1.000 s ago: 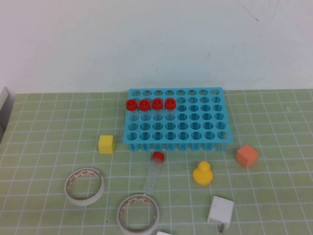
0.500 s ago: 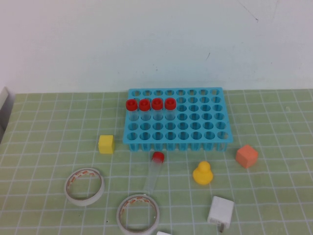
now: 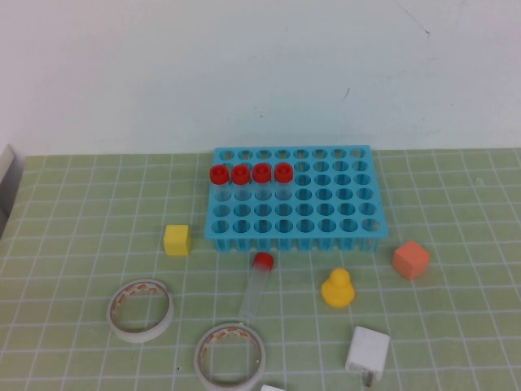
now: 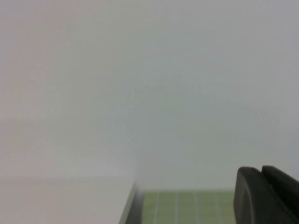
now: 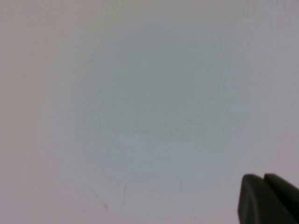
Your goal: Place the test tubes
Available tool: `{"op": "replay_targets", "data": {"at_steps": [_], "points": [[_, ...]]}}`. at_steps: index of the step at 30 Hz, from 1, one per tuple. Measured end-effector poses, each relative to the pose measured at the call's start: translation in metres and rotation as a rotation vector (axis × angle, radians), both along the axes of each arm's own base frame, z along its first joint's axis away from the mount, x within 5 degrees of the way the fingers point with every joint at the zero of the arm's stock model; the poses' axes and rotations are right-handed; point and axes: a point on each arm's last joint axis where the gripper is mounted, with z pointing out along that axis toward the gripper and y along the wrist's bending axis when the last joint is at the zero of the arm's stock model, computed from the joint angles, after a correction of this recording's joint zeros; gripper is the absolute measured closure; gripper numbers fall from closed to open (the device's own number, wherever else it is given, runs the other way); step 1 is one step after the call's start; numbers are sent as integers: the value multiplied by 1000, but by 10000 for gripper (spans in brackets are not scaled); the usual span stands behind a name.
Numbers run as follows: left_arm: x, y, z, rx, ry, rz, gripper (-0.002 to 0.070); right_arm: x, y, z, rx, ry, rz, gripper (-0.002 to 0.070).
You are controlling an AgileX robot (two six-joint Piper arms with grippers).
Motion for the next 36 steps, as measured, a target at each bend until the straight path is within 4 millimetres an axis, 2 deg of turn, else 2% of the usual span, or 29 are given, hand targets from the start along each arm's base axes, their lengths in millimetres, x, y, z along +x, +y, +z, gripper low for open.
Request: {"op": "replay_targets", "data": {"at_steps": [5, 9, 13, 16, 21, 25, 30, 34, 35, 36], "points": [[15, 6, 8, 27, 170, 64, 676, 9, -1, 25, 18, 167, -4, 680], [19, 6, 7, 30, 186, 61, 676, 24, -3, 43, 45, 343, -4, 680], [22, 5, -2, 34, 195, 51, 676, 44, -3, 46, 108, 614, 23, 680], [24, 5, -12, 15, 221, 46, 676, 66, 0, 38, 140, 865, 74, 680], [27, 4, -29, -38, 261, 36, 676, 106, 8, 19, 147, 1140, 225, 680], [28, 3, -31, -78, 263, 32, 676, 151, 15, 5, 134, 1258, 383, 680], [28, 3, -31, -86, 265, 31, 676, 206, 27, -10, 94, 1326, 530, 680], [28, 3, -32, -89, 269, 23, 676, 242, 49, -21, 45, 1374, 613, 679], [28, 2, -32, -90, 270, 14, 676, 249, 58, -21, 30, 1379, 637, 679], [28, 1, -32, -87, 273, -6, 676, 262, 80, -24, 4, 1396, 686, 678]]}}
